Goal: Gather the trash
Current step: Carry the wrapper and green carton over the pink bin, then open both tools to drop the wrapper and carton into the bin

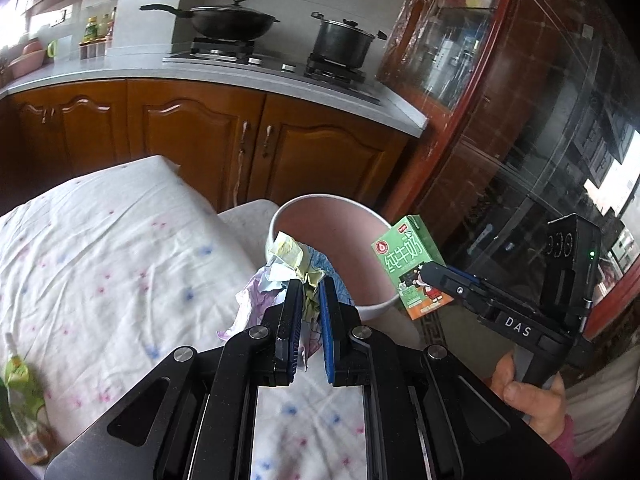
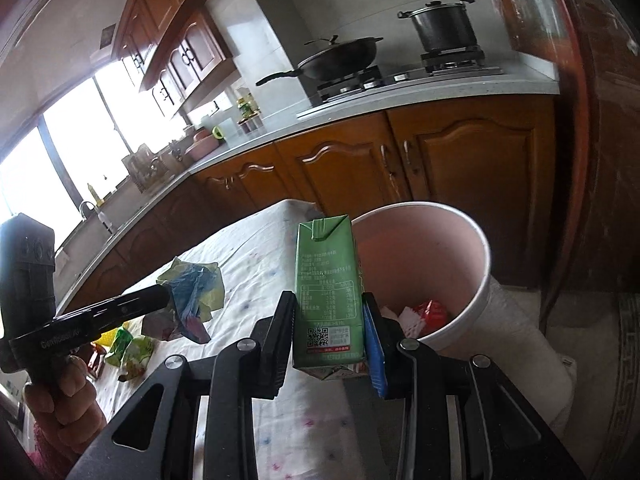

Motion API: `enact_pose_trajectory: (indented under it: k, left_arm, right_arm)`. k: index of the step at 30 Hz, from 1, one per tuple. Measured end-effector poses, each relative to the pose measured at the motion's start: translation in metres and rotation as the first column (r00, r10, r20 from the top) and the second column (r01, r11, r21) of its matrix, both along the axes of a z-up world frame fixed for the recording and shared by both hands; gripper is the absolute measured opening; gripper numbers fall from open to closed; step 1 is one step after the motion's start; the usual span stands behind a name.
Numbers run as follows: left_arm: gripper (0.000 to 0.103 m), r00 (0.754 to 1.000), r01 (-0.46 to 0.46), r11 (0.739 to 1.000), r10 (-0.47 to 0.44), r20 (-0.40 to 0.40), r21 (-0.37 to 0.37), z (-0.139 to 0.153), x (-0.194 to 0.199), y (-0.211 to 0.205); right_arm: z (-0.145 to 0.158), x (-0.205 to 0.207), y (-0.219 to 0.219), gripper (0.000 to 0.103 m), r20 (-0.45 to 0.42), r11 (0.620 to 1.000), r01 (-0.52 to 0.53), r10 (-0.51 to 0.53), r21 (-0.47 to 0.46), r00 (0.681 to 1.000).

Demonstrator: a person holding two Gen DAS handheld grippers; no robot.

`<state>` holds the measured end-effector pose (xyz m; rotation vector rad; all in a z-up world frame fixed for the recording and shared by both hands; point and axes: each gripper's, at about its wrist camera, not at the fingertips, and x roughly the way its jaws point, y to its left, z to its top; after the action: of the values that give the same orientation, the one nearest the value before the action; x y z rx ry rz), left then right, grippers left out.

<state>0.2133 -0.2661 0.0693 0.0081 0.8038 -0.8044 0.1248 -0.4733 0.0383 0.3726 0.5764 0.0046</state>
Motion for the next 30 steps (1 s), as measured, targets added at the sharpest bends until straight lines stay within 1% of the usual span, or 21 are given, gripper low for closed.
enact_pose_trajectory:
  k: [4,8,12,19,26,30]
  left_arm:
    - [0.008,1.000,0.016,1.000,-0.017,0.007,0.014,0.001,0.005,-0.021]
    - [0.008,1.000,0.025,0.998,-0.025,-0.003,0.052,-0.004,0.014,-0.045]
    - [0.008,0.999,0.043,0.995,-0.040,-0.035,0.087,-0.011,0.029,-0.069]
    - [0.008,0.994,0.073,0.987,-0.060,-0.096,0.140,-0.029,0.054,-0.107]
    - [0.009,0.988,0.089,0.978,-0.064,-0.140,0.187,-0.049,0.065,-0.130]
    - [0.010,0.985,0.094,0.976,-0.063,-0.161,0.197,-0.056,0.068,-0.133]
  right_arm:
    - [0.000,0.005,-0.009,0.033,-0.006,1.000,0.014,-0.014,0.003,1.000]
    - [-0.002,0.015,-0.022,0.033,-0.031,0.999,0.032,-0.032,0.005,0.999]
    - [-0.001,0.026,-0.030,0.033,-0.056,0.999,0.041,-0.042,-0.008,0.998]
    - [-0.004,0.048,-0.044,0.033,-0.133,0.999,0.042,-0.046,-0.030,0.990]
    - [-0.017,0.067,-0.052,0.033,-0.202,0.998,0.039,-0.048,-0.044,0.978]
    - [-0.023,0.071,-0.057,0.033,-0.217,0.998,0.042,-0.050,-0.044,0.975]
